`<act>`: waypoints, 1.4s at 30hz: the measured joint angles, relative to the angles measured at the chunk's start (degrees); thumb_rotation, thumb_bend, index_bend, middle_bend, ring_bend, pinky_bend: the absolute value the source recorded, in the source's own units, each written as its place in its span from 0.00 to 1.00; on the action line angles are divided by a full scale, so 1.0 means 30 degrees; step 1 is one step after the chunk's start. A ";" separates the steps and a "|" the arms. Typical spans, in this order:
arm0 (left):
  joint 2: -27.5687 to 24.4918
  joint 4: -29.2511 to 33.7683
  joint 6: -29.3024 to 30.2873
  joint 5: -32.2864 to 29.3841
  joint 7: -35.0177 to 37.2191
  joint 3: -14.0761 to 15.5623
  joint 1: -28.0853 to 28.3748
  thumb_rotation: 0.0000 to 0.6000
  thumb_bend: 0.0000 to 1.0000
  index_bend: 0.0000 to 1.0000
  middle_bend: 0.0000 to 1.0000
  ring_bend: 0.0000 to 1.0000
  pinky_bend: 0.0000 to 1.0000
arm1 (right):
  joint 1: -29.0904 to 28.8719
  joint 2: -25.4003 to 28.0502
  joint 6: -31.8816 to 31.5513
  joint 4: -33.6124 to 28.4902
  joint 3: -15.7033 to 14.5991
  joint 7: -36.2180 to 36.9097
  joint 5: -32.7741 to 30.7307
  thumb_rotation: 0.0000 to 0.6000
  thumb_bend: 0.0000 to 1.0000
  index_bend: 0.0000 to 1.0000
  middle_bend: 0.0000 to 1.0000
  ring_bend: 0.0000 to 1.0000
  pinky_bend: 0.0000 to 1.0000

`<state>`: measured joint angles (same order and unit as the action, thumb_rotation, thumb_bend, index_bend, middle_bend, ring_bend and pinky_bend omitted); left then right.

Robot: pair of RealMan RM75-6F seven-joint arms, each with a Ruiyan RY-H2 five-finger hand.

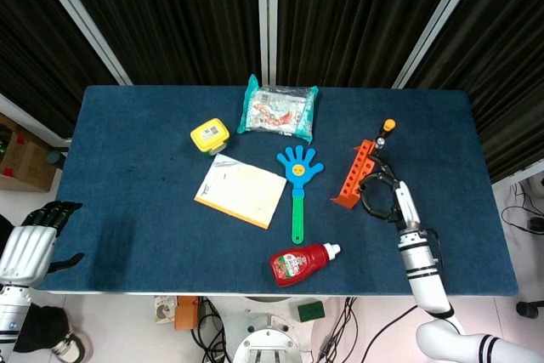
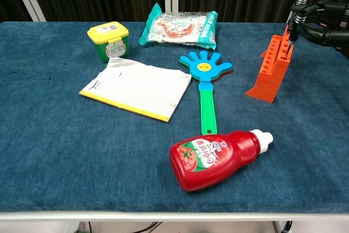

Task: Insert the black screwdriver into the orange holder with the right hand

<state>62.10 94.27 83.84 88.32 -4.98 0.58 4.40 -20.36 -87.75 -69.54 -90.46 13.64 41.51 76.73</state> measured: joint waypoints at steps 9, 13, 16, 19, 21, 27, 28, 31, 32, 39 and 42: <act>0.0010 -0.0003 -0.0046 -0.0007 -0.0025 0.0007 0.0025 1.00 0.04 0.18 0.22 0.14 0.26 | 0.0037 0.0124 -0.0432 0.0629 -0.0228 0.1458 0.1173 1.00 0.17 0.00 0.00 0.00 0.00; 0.0027 0.0007 -0.0025 -0.0004 -0.0075 0.0011 0.0015 1.00 0.04 0.18 0.22 0.14 0.26 | 0.0138 0.0068 -0.1099 0.0911 -0.0298 0.1909 0.1787 1.00 0.17 0.00 0.00 0.00 0.00; 0.0050 0.0016 -0.0059 -0.0029 -0.0142 0.0010 0.0025 1.00 0.04 0.18 0.22 0.14 0.26 | 0.0216 -0.0001 -0.1834 0.1230 -0.0398 0.2210 0.2499 1.00 0.18 0.00 0.00 0.00 0.00; 0.0073 0.0025 -0.0084 -0.0042 -0.0205 0.0009 0.0039 1.00 0.04 0.18 0.22 0.14 0.26 | 0.0266 -0.0081 -0.2650 0.1646 -0.0572 0.2314 0.3362 1.00 0.21 0.00 0.00 0.00 0.00; 0.0078 0.0034 -0.0109 -0.0070 -0.0218 0.0002 0.0049 1.00 0.04 0.18 0.22 0.14 0.26 | 0.0278 -0.0160 -0.3255 0.2002 -0.0721 0.2121 0.4046 1.00 0.22 0.00 0.00 0.00 0.00; 0.0080 0.0055 -0.0183 -0.0170 -0.0258 -0.0026 0.0080 1.00 0.04 0.18 0.22 0.14 0.26 | 0.0192 -0.0569 -0.5148 0.3276 -0.0992 -0.0572 0.6035 1.00 0.33 0.00 0.02 0.00 0.00; 0.0078 0.0057 -0.0180 -0.0166 -0.0254 -0.0024 0.0080 1.00 0.04 0.18 0.22 0.14 0.26 | 0.0164 -0.0646 -0.5411 0.3443 -0.1003 -0.1245 0.6314 1.00 0.34 0.00 0.02 0.00 0.00; 0.0067 0.0063 -0.0146 -0.0154 -0.0241 -0.0022 0.0068 1.00 0.04 0.18 0.22 0.14 0.26 | 0.0062 -0.0876 -0.6202 0.3802 -0.1033 -0.3701 0.7138 1.00 0.35 0.00 0.03 0.00 0.00; 0.0061 0.0063 -0.0121 -0.0144 -0.0222 -0.0022 0.0060 1.00 0.04 0.18 0.22 0.14 0.26 | 0.0022 -0.0925 -0.6461 0.3852 -0.1070 -0.4640 0.7437 1.00 0.35 0.00 0.04 0.00 0.00; 0.0005 0.0017 0.0018 -0.0062 -0.0033 0.0003 -0.0011 1.00 0.04 0.18 0.22 0.14 0.26 | 0.0095 -0.0882 -0.8072 0.4649 -0.1601 -0.8692 0.9175 1.00 0.35 0.02 0.04 0.00 0.00; 0.0003 0.0011 0.0070 0.0004 -0.0018 0.0028 -0.0031 1.00 0.04 0.18 0.22 0.14 0.26 | 0.0403 -0.0487 -0.8086 0.4995 -0.2075 -1.0762 0.9471 1.00 0.33 0.02 0.01 0.00 0.00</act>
<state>62.11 94.31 84.05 88.33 -5.04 0.67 4.31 -19.15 -89.22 -93.80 -75.47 7.41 9.22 105.14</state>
